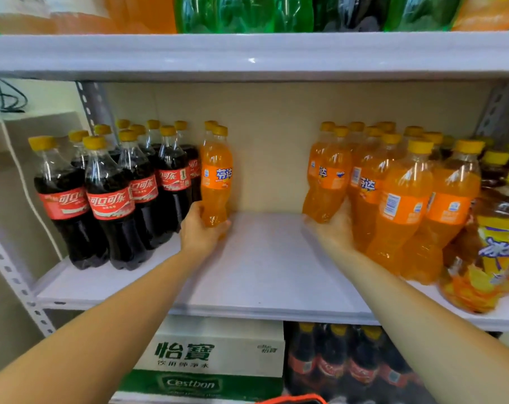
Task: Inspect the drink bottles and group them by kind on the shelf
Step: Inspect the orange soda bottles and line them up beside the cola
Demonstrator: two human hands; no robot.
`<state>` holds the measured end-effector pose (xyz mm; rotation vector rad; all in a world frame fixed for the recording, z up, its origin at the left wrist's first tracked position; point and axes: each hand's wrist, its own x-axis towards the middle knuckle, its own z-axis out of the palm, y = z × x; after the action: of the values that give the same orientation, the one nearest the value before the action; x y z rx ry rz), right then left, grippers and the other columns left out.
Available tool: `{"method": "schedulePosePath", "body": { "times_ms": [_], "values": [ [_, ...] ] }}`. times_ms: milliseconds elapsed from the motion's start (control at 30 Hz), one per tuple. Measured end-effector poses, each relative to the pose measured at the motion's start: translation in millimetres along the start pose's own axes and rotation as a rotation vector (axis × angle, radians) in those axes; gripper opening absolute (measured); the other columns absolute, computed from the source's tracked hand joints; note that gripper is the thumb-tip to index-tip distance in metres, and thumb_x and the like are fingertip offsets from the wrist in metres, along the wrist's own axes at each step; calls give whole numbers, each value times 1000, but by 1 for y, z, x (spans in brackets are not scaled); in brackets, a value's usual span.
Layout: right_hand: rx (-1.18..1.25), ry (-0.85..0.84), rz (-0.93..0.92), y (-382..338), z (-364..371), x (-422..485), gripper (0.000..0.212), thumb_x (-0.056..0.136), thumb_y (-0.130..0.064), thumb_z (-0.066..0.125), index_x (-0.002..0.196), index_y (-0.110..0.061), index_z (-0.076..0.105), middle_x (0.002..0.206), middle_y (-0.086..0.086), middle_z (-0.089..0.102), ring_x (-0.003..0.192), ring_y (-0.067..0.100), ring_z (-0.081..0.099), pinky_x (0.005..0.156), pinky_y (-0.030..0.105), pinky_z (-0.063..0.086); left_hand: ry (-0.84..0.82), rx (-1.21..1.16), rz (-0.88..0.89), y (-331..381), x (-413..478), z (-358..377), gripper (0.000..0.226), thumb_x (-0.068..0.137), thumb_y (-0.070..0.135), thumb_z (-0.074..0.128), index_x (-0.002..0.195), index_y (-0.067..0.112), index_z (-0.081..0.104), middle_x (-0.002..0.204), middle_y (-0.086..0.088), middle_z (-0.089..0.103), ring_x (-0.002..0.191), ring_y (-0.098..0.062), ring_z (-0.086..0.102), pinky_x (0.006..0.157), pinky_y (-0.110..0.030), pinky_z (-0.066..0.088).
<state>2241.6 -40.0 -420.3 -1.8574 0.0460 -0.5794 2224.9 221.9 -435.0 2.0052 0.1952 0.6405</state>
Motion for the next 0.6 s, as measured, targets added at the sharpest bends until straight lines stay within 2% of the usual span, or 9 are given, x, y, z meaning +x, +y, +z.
{"method": "schedulePosePath", "body": {
  "times_ms": [100, 200, 267, 400, 533, 600],
  "values": [
    [-210, 49, -2, 6, 1, 1, 96, 80, -24, 86, 154, -9, 28, 150, 20, 39, 144, 38, 34, 119, 47, 28, -1, 0, -17, -3, 11, 7, 62, 80, 24, 87, 130, 10, 53, 118, -8, 67, 109, -31, 64, 94, -46, 52],
    [-270, 41, -7, 9, 5, -2, 88, 79, -25, 86, 150, -10, 37, 142, 22, 39, 139, 41, 35, 118, 49, 28, -20, -12, -36, -5, 17, 9, 63, 81, 23, 86, 131, 9, 49, 122, -10, 65, 111, -32, 63, 95, -44, 50],
    [-280, 13, -6, 9, 7, -3, 78, 82, -23, 85, 146, -10, 42, 138, 23, 40, 134, 42, 38, 116, 46, 30, -23, -27, -52, -6, 18, 9, 65, 81, 23, 86, 132, 10, 49, 125, -9, 65, 113, -31, 63, 98, -45, 50],
    [-145, -20, -36, 10, 6, 3, 59, 87, -11, 79, 138, -6, 49, 137, 19, 58, 127, 38, 54, 98, 33, 37, -41, 41, -75, -6, 18, 4, 66, 79, 32, 87, 134, 19, 53, 125, -6, 68, 114, -31, 64, 99, -47, 51],
    [-28, -112, -45, 10, -2, 6, 49, 87, -10, 79, 130, -8, 55, 124, 12, 65, 114, 30, 61, 100, 41, 46, 33, 154, -51, -7, 7, 6, 67, 76, 35, 87, 135, 22, 58, 120, -8, 72, 112, -34, 65, 90, -40, 52],
    [41, -183, -44, 11, -4, 5, 36, 88, -11, 79, 118, -14, 59, 112, 8, 67, 98, 23, 63, 91, 41, 54, 78, 184, -41, -8, 5, 7, 65, 78, 36, 86, 135, 21, 59, 119, -9, 73, 112, -36, 65, 88, -38, 49]
  ]
}}
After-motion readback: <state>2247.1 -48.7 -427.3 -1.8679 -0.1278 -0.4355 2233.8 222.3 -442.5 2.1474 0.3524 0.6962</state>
